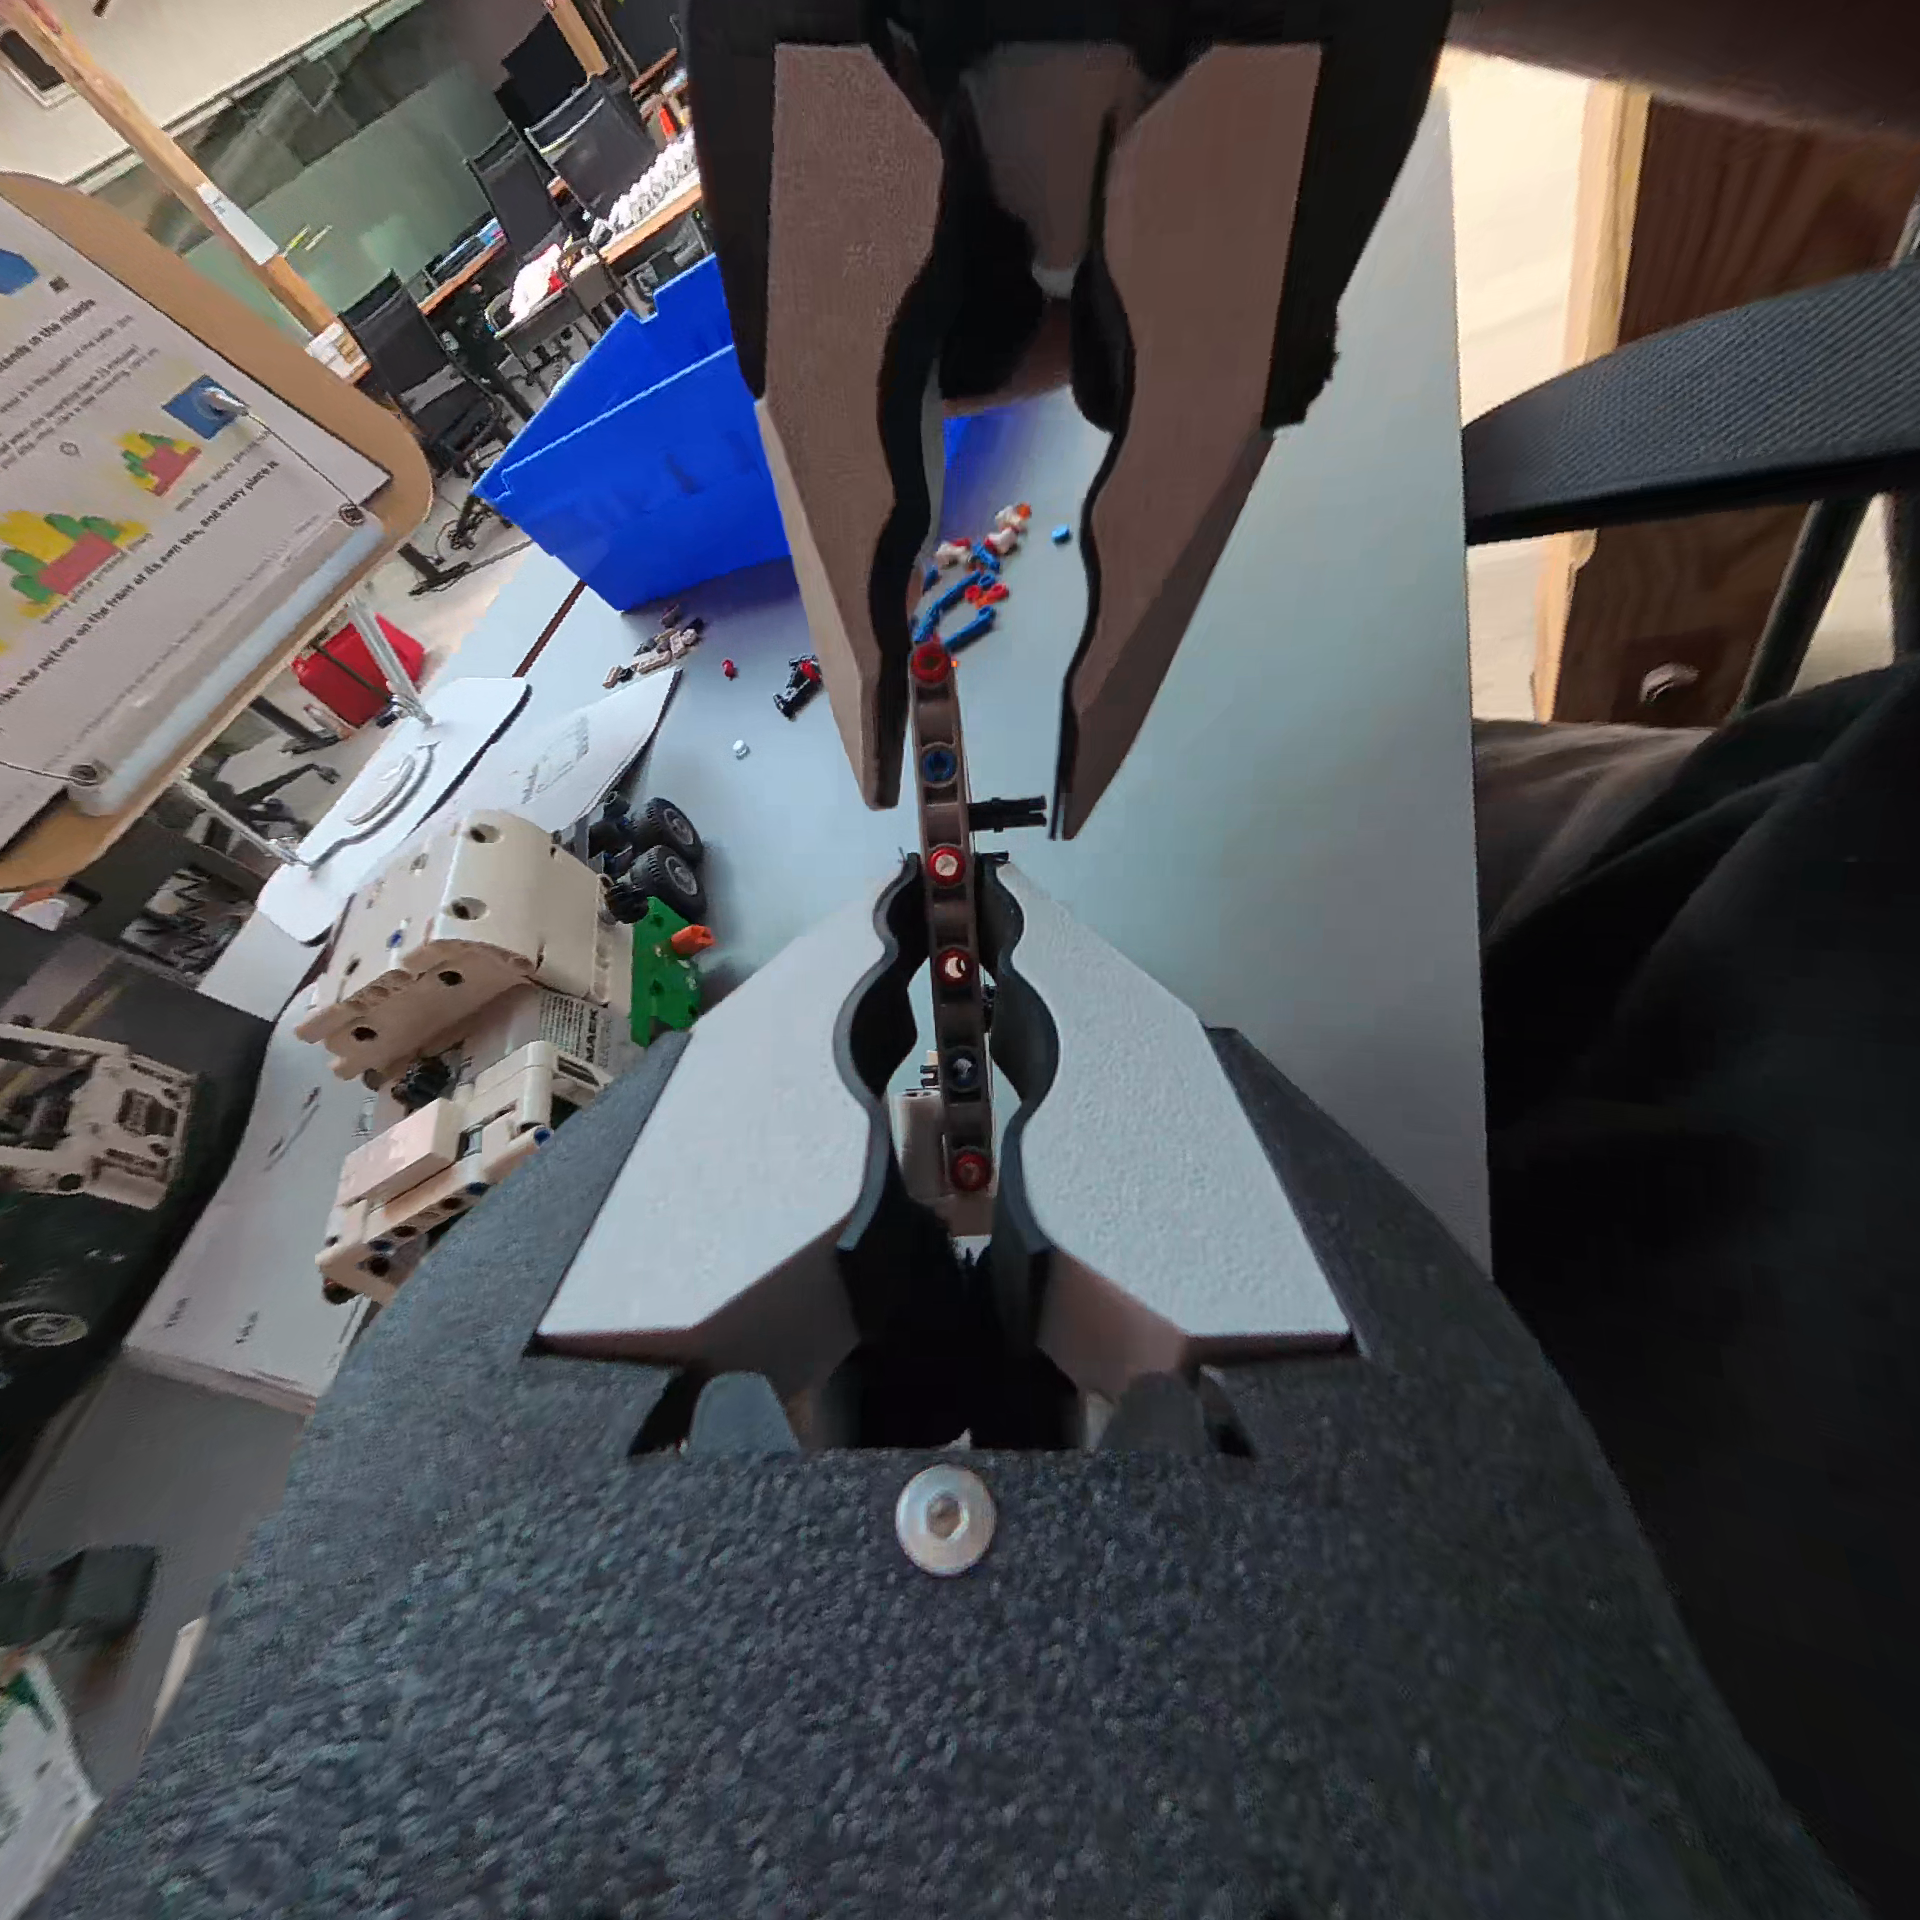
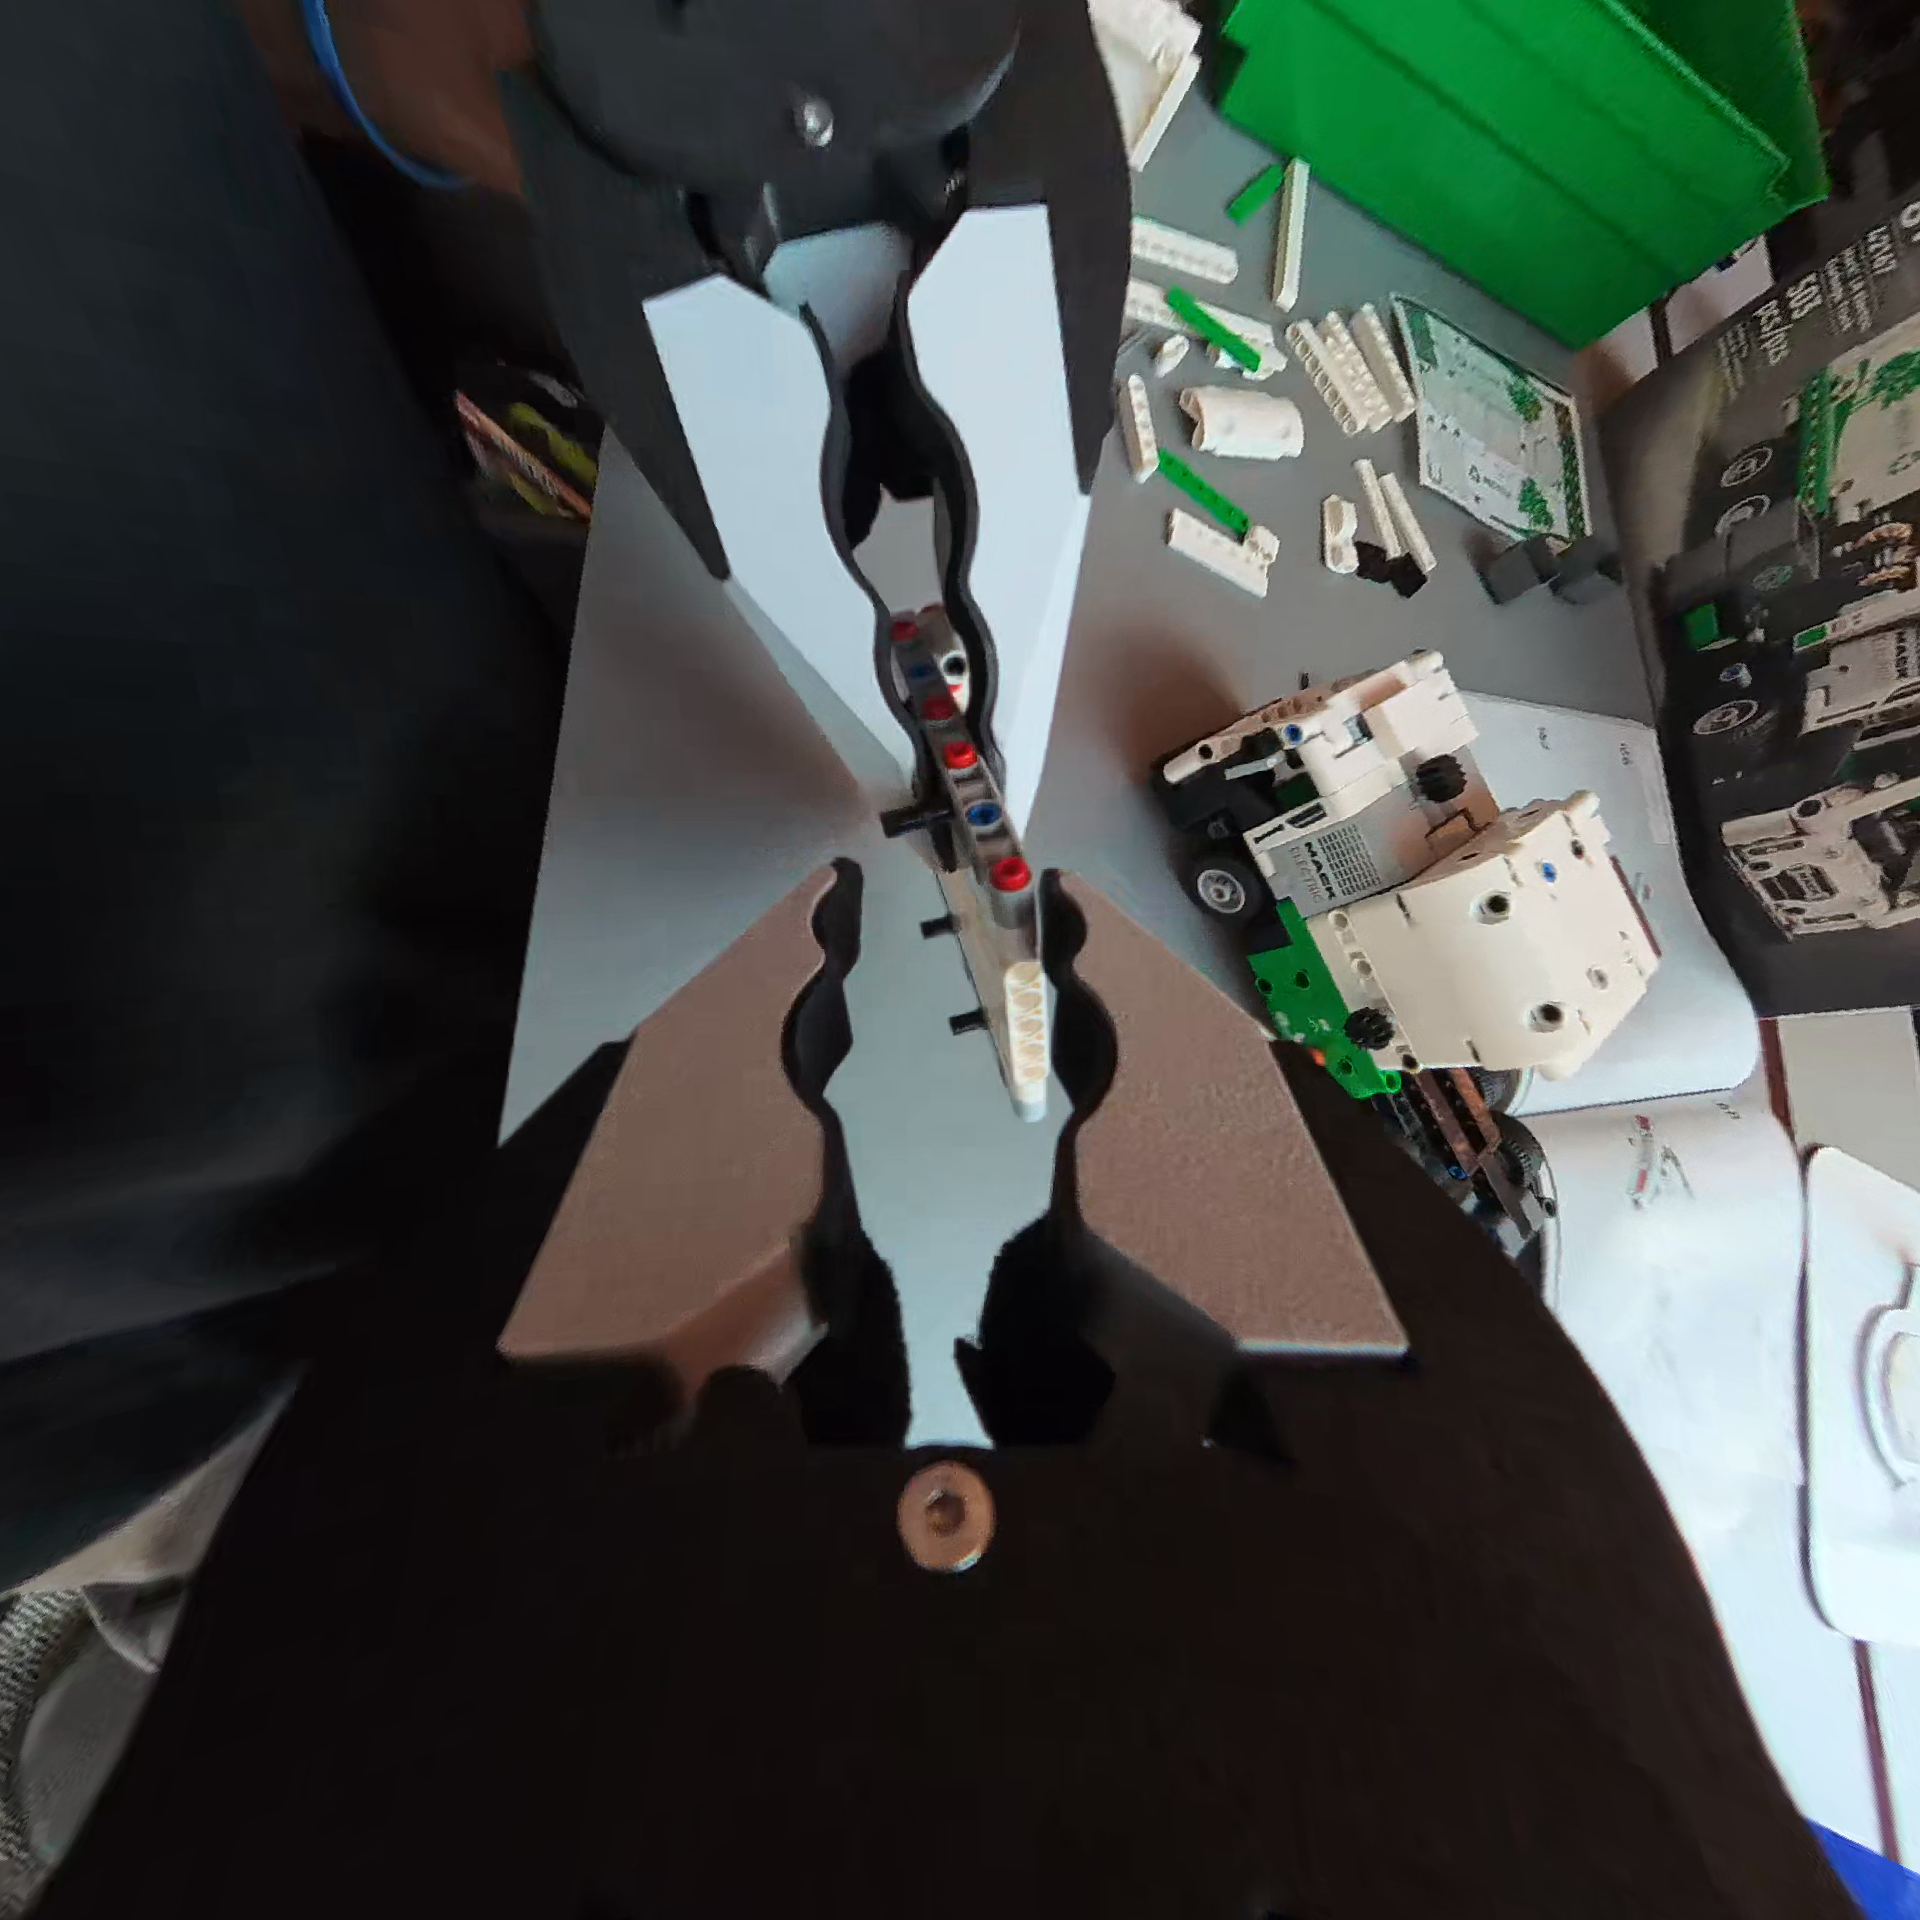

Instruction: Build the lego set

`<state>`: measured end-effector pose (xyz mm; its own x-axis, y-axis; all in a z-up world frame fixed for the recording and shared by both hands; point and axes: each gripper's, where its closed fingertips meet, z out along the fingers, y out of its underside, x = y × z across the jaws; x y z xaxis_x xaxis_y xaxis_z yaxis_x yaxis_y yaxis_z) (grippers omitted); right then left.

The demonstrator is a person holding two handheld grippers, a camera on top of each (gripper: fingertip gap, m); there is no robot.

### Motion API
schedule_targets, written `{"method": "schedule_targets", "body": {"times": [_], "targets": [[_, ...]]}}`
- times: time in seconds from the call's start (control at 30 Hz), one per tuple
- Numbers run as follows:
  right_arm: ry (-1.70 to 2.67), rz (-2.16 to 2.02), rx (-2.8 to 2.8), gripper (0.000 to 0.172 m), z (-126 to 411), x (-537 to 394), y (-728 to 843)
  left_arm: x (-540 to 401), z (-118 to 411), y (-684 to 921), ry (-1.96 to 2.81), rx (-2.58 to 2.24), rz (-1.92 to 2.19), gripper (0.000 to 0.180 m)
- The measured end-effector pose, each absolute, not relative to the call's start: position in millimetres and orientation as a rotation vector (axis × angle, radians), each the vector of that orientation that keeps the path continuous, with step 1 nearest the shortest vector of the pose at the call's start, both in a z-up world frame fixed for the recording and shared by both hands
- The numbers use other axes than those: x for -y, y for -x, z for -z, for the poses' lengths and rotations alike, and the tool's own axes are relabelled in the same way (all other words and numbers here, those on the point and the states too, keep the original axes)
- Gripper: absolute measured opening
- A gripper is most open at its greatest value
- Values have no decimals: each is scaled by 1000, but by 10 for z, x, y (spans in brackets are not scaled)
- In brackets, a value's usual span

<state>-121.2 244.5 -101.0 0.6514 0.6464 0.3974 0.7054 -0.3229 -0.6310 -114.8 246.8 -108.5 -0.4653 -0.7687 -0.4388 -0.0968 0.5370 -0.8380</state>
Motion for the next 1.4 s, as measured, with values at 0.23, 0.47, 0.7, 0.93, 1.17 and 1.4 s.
{"method": "schedule_targets", "body": {"times": [0.23,0.47,0.7,0.93,1.17,1.4], "targets": [[2114,147,1114,31,1106,-2455,1214,-2512,1183,1131,682,-1928,805,7],[2147,171,1118,25,1147,-2480,1241,-2469,1194,1129,679,-1937,784,7],[2176,188,1180,17,1241,-2448,1198,-2443,1282,1112,673,-1951,697,7],[2082,69,974,26,983,-2468,1141,-2516,1137,1100,797,-1888,908,7],[1858,-279,334,35,672,-2500,557,-2920,876,961,1377,-1598,1600,7],[1774,-769,10,45,1040,-2569,724,-2850,720,843,1657,-1399,2109,6]]}}
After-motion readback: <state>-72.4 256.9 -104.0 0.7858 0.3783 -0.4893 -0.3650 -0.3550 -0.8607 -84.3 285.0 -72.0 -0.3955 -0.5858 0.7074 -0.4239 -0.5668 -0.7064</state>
